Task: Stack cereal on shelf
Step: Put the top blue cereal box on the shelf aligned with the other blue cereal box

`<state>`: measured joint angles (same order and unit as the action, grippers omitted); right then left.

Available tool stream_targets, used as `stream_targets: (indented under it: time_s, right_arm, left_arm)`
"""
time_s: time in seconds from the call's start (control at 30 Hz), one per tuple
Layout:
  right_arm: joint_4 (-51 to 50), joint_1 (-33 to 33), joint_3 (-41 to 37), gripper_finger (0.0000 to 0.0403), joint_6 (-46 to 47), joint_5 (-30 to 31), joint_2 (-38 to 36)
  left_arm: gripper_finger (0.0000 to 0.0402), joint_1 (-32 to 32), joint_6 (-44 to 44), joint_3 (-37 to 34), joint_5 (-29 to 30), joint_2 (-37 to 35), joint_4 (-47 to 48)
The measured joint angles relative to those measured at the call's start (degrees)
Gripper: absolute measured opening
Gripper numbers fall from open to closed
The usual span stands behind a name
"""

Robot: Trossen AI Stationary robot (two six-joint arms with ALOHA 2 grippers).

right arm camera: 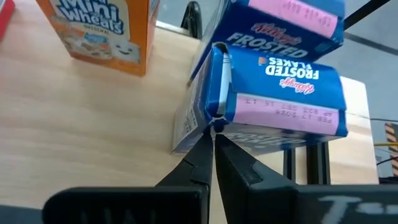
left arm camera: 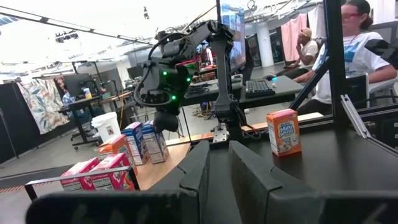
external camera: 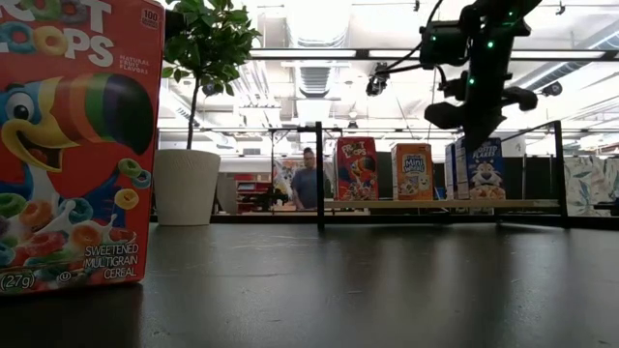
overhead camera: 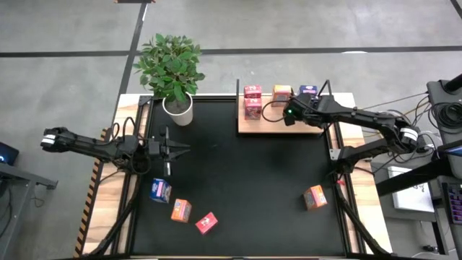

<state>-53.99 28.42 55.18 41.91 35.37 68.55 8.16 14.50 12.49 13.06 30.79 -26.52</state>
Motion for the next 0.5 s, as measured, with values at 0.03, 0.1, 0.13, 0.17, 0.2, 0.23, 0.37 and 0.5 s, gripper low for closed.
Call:
stream_targets:
  time_s: [0.03, 0.1, 0.13, 0.17, 0.2, 0.23, 0.37, 0.5]
  right_arm:
    - [0.1, 0.0, 0.0, 0.0009, 0.0, 0.3, 0.0]
    - [0.4, 0.0, 0.0, 0.0009, -0.1, 0.7, 0.0]
    - [0.3, 0.0, 0.0, 0.0009, 0.0, 0.7, 0.0]
    - [0.3, 0.0, 0.0, 0.0009, 0.0, 0.7, 0.0]
    - [0.3, 0.0, 0.0, 0.0009, 0.0, 0.7, 0.0]
    - [0.3, 0.0, 0.0, 0.0009, 0.0, 0.7, 0.0]
    - [0.3, 0.0, 0.0, 0.0009, 0.0, 0.7, 0.0]
    - [0.3, 0.0, 0.0, 0.0009, 0.0, 0.6, -0.1]
  left_arm:
    - [0.0045, 0.0, 0.0, 0.0, 0.0, 0.0, 0.0]
    - [0.0045, 0.0, 0.0, 0.0, 0.0, 0.0, 0.0]
    - [0.0045, 0.0, 0.0, 0.0, 0.0, 0.0, 0.0]
    - [0.0045, 0.0, 0.0, 0.0, 0.0, 0.0, 0.0]
    - [0.0045, 0.0, 0.0, 0.0, 0.0, 0.0, 0.0]
    - [0.0045, 0.0, 0.0, 0.0, 0.0, 0.0, 0.0]
    - [0.0045, 0.0, 0.0, 0.0, 0.0, 0.0, 0.0]
    - [0.0045, 0.0, 0.0, 0.0, 0.0, 0.0, 0.0]
